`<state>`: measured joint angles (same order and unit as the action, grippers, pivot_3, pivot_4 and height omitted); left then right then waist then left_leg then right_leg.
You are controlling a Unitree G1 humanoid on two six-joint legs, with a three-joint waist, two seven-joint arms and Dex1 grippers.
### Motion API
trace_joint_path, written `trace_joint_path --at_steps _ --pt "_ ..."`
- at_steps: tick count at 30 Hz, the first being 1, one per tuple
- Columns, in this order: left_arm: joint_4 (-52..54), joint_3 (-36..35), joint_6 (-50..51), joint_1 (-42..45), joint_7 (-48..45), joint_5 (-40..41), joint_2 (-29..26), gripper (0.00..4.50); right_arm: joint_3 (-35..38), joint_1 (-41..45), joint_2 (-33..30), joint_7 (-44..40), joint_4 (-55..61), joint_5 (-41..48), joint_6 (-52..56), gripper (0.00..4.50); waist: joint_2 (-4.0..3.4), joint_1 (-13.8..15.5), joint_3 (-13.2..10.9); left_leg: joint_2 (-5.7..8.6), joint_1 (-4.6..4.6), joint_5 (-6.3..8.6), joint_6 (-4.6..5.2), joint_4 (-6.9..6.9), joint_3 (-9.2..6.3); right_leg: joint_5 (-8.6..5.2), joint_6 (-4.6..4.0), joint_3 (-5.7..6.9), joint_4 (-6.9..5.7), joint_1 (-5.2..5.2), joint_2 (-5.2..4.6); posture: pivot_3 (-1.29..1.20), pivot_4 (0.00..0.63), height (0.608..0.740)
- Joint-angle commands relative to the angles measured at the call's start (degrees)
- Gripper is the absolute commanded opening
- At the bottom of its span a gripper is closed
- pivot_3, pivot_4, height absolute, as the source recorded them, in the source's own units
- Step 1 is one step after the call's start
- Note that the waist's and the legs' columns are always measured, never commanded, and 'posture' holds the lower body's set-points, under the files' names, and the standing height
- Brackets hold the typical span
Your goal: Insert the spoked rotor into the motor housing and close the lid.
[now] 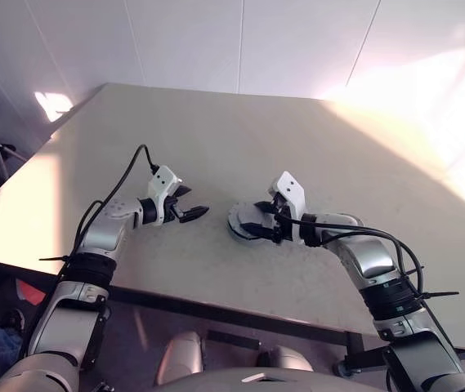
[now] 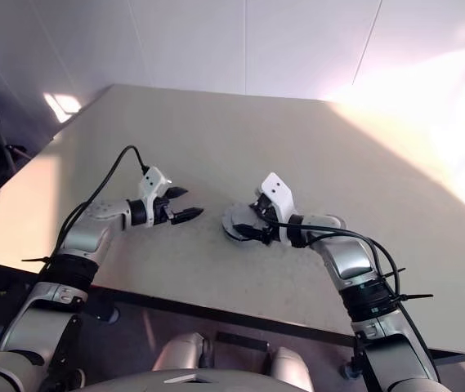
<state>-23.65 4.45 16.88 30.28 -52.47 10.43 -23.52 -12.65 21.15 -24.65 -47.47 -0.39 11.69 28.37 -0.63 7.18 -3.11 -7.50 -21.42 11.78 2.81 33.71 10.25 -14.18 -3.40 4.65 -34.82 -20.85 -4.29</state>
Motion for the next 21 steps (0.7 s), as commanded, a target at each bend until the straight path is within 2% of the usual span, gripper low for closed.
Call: trace_joint_path --at_steps 1,21 --pt "1.17 -0.24 -0.52 0.75 -0.41 0.17 -0.46 4.5 0.27 0.3 -0.67 0.87 -0.21 -1.33 -1.0 3.1 0.0 0.0 0.0 0.0 0.0 0.0 0.0 0.0 0.0 0.0 0.0 0.0 0.0 0.0 0.0 0.0 0.0 0.74" --pt "1.31 -0.4 -0.33 0.62 -0.13 0.17 -0.32 4.5 -2.11 -1.92 -3.5 -1.87 -0.53 -3.36 -3.33 3.1 0.0 0.16 0.0 0.0 0.01 0.04 0.06 0.17 0.0 0.0 0.0 0.0 0.0 0.11 0.0 0.0 0.0 0.74"
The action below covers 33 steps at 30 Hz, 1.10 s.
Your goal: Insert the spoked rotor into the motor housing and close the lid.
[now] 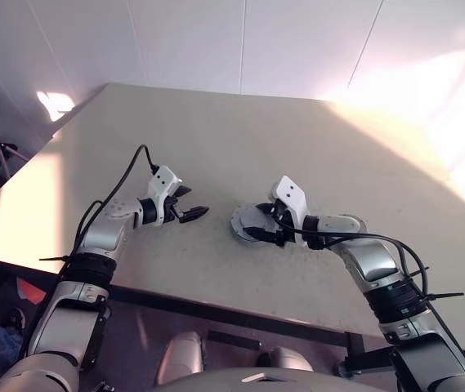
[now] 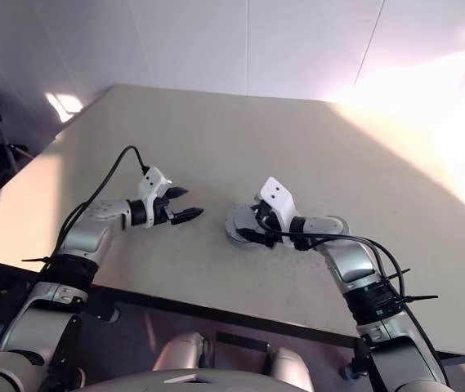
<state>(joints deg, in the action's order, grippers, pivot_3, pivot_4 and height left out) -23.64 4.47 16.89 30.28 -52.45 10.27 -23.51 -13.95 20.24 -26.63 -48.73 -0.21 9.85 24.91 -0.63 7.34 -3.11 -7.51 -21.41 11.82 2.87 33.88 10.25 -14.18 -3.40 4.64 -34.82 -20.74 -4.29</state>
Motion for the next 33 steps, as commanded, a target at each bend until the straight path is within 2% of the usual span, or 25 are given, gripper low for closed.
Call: trace_joint_path --at_steps 1,9,17,27,33 --pt "1.29 -0.42 -0.35 0.62 -0.14 0.34 -0.33 4.5 -1.0 -1.13 -1.63 -0.65 -0.8 -1.7 -0.02 3.1 0.0 0.0 0.0 0.0 0.0 0.0 0.0 0.01 0.0 0.0 0.0 0.0 0.0 0.0 0.0 0.0 0.0 0.74" --pt "1.21 -0.52 -0.39 0.46 0.01 0.35 -0.33 4.5 -1.67 -2.14 -2.19 -2.68 -0.17 -0.93 -0.59 3.1 0.0 0.02 0.0 0.0 0.0 0.04 0.06 0.08 0.0 0.0 0.0 0.0 0.01 0.06 0.0 0.0 0.0 0.74" --pt "1.19 -0.6 -0.45 0.37 0.21 0.33 -0.32 4.5 1.04 -2.01 -0.86 -4.61 1.26 3.4 0.95 3.1 0.0 -0.16 0.0 -0.03 0.0 0.06 0.1 0.08 0.0 0.0 0.0 0.0 0.0 0.04 0.0 0.0 0.0 0.74" --pt "0.98 -0.61 -0.6 0.31 0.23 0.29 -0.28 4.5 1.9 -1.04 0.36 -2.66 0.65 2.54 0.44 3.1 0.0 -0.29 0.0 -0.06 0.08 0.04 0.06 0.1 0.0 0.0 0.0 0.0 -0.08 0.06 0.01 0.0 0.0 0.74" --pt "0.86 -0.51 -0.62 0.27 0.26 0.17 -0.28 4.5 1.48 -0.61 -0.93 -2.88 2.69 1.36 -0.56 3.1 0.0 -0.25 0.0 -0.06 0.06 0.03 0.05 0.11 0.0 0.0 0.0 0.0 -0.07 0.05 0.01 0.0 0.0 0.74"
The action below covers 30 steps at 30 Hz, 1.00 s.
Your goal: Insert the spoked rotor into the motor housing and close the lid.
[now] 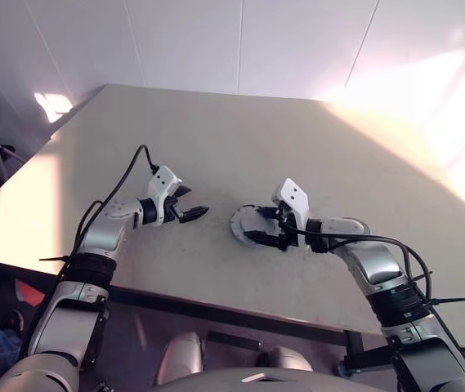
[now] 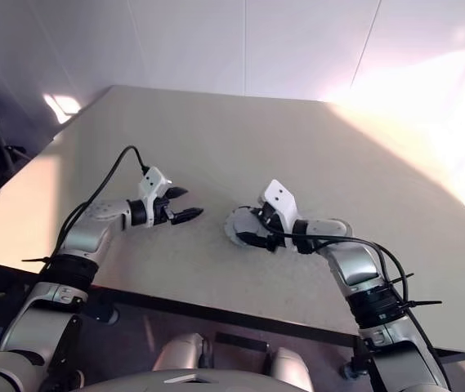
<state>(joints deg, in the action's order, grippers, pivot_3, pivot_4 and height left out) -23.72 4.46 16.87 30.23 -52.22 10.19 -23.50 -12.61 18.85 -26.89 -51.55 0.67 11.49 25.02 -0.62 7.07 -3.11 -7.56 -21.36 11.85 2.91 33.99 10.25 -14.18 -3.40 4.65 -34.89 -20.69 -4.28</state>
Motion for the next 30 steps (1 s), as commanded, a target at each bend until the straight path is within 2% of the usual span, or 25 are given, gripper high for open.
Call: trace_joint_path --at_steps 1,30 --pt "0.9 -0.48 -0.62 0.33 -0.01 0.25 -0.27 4.5 0.27 1.07 -0.56 0.2 1.62 -0.36 -0.48 3.1 0.0 0.01 0.0 0.0 -0.01 0.0 0.0 0.0 0.0 0.0 0.0 0.0 0.0 0.0 0.0 0.0 0.0 0.74" --pt "0.78 -0.27 -0.52 0.52 -0.03 0.14 -0.06 4.5 -1.31 1.1 -0.35 2.11 -3.59 -3.27 -0.16 3.1 0.0 -0.01 0.0 -0.01 0.18 0.0 -0.01 0.07 0.0 0.0 0.0 0.0 -0.01 0.18 0.0 0.0 0.0 0.74"
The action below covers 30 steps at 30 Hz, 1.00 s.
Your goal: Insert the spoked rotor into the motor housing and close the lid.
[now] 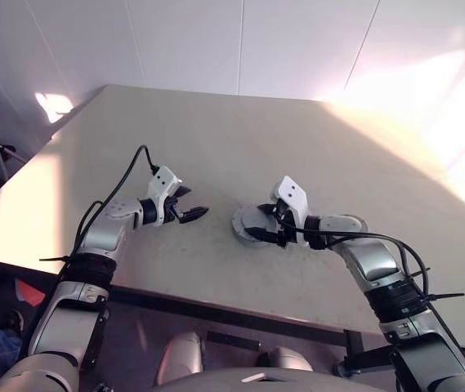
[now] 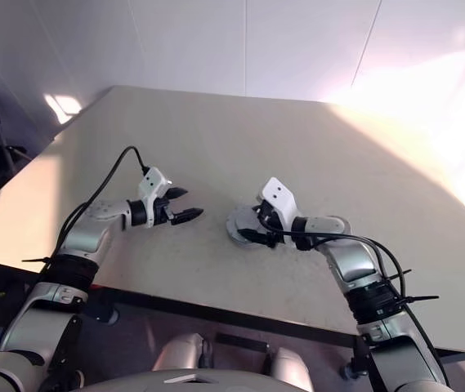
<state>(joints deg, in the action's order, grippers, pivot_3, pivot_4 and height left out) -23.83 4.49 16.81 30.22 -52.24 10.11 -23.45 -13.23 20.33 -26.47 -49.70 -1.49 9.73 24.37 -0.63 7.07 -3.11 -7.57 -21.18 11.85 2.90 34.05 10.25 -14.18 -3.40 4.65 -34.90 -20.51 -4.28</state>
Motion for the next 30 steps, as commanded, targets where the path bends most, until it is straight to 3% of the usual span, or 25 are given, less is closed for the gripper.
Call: trace_joint_path --at_steps 1,30 --pt "0.9 -0.31 -0.45 0.52 0.01 0.21 -0.11 4.5 -0.77 -0.49 -0.84 0.1 -1.42 -1.44 0.52 3.1 0.0 0.01 0.0 0.0 0.03 0.01 0.01 0.0 0.0 0.0 0.0 0.0 0.0 0.03 0.0 0.0 0.0 0.74" --pt "1.34 -0.45 -0.4 -0.1 0.37 0.32 0.1 4.5 -1.48 -1.46 -1.89 0.0 -4.32 -1.88 3.55 3.1 0.01 0.05 0.01 0.0 0.34 0.08 0.11 -0.02 -0.01 -0.01 0.02 -0.01 0.05 0.31 0.0 0.0 0.0 0.74"
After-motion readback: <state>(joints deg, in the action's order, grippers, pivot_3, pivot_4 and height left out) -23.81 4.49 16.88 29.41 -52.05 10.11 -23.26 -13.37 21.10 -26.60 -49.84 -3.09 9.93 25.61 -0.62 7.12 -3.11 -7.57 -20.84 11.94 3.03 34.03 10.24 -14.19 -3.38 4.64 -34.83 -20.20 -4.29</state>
